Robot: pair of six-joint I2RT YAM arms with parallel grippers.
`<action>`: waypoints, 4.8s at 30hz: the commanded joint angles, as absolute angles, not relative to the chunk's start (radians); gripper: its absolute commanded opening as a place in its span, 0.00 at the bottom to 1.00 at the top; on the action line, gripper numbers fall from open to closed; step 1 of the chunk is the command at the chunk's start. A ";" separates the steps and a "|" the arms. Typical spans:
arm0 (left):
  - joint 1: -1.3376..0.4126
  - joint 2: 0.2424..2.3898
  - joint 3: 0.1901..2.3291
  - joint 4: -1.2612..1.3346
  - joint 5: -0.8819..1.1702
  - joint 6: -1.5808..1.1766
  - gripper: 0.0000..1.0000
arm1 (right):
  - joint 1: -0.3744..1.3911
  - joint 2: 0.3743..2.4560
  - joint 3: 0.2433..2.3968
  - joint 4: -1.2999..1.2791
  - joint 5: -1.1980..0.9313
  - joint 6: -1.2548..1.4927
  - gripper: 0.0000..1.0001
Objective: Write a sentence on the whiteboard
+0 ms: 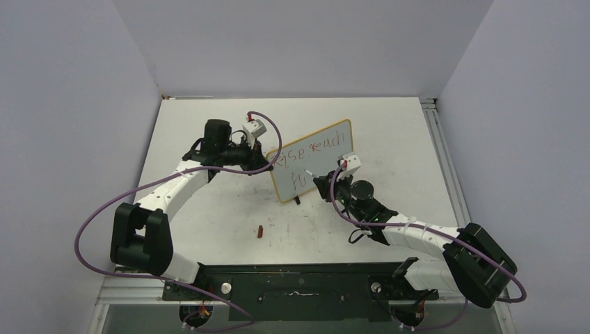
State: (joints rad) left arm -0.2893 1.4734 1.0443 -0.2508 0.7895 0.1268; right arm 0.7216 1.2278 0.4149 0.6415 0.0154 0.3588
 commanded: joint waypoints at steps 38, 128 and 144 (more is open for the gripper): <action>-0.301 1.460 1.063 -0.276 0.795 0.158 0.00 | 0.691 1.272 0.415 0.674 0.072 0.355 0.05; -0.301 1.457 1.063 -0.275 0.795 0.137 0.00 | 0.716 1.237 0.372 0.681 0.058 0.373 0.05; -0.301 1.456 1.062 -0.274 0.797 0.158 0.00 | 0.697 1.184 0.445 0.667 0.114 0.307 0.05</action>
State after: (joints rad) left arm -0.2932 1.4734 1.0447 -0.2504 0.7891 0.1261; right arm 0.7063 1.1538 0.3920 0.6121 0.1020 0.3298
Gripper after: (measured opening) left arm 0.050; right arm 0.155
